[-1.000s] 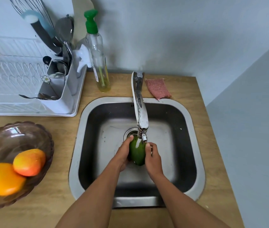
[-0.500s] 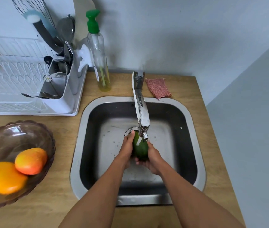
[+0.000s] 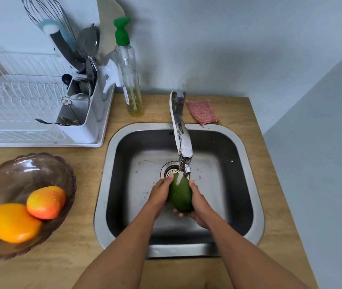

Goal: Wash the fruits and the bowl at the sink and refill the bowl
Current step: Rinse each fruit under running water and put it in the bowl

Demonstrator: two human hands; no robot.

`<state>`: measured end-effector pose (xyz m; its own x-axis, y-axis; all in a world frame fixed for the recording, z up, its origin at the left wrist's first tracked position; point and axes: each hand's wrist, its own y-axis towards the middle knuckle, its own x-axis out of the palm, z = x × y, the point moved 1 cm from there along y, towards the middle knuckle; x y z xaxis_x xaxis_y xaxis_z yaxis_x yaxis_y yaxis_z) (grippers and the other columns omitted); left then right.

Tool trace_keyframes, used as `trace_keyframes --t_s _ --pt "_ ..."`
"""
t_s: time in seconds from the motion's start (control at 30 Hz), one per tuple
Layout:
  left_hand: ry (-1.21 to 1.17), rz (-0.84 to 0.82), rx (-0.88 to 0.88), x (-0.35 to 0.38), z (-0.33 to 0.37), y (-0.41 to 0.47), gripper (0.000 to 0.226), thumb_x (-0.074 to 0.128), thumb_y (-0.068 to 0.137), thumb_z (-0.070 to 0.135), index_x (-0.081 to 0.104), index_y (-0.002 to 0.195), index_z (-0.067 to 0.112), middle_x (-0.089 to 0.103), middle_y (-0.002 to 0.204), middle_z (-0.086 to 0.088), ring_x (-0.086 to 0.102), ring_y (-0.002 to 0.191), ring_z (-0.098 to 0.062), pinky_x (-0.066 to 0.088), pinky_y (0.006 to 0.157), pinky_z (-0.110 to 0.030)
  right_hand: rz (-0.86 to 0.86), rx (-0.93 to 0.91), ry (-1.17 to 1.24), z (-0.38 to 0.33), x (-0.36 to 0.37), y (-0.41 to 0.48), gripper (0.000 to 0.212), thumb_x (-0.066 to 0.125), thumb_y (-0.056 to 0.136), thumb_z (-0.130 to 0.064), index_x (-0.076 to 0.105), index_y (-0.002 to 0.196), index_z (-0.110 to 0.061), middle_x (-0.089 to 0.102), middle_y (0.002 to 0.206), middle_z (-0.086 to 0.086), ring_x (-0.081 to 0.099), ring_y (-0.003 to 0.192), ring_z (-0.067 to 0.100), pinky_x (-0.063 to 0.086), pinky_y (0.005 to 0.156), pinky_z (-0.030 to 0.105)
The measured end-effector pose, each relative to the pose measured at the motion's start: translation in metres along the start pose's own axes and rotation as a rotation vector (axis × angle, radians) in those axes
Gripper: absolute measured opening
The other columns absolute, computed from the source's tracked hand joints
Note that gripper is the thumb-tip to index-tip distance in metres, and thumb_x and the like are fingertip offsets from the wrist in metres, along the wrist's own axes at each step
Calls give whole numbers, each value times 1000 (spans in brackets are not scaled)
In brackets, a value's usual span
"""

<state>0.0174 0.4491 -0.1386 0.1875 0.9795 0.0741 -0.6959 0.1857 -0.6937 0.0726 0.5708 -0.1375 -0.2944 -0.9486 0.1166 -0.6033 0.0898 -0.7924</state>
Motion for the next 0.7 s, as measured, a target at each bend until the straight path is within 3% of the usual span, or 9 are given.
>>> trace_keyframes --t_s 0.13,0.3,0.43,0.53,0.6,0.7 --pt "-300 -135 -116 8 7 -8 45 55 91 51 73 109 14 75 108 -11 69 103 -27 54 91 -41 -35 29 57 -3 1 -4 65 28 95 -62 57 117 -8 71 91 26 69 63 34 58 52 36" --pt "-228 -103 -69 6 7 -2 44 62 88 43 65 119 12 71 116 -14 67 109 -29 55 94 -43 89 -7 -140 -2 -4 -8 74 20 96 -62 58 114 -1 72 87 26 71 64 38 61 56 39" --pt "-209 -15 -53 7 10 -2 29 58 94 36 61 114 15 70 115 -11 66 107 -27 53 97 -46 143 -121 -195 3 4 -12 55 31 96 -60 58 117 -17 64 112 15 70 88 37 60 54 39" --pt "-295 -65 -114 7 17 -10 30 40 101 29 62 114 13 69 112 -13 64 106 -28 49 101 -45 143 -197 -276 8 10 -13 59 37 86 -71 53 119 -25 64 110 7 68 92 29 60 61 38" --pt "-261 -79 -112 1 18 -13 33 34 101 24 60 120 19 66 110 -9 61 100 -26 48 97 -44 149 -228 -306 8 10 -16 65 39 79 -79 56 113 -26 67 100 5 67 78 23 55 59 33" --pt "-55 -133 -78 -12 19 -19 32 37 98 28 61 120 24 62 103 -7 57 89 -21 45 82 -37 152 -123 -191 7 4 -20 72 36 81 -79 62 91 -13 57 69 8 49 45 17 40 44 23"
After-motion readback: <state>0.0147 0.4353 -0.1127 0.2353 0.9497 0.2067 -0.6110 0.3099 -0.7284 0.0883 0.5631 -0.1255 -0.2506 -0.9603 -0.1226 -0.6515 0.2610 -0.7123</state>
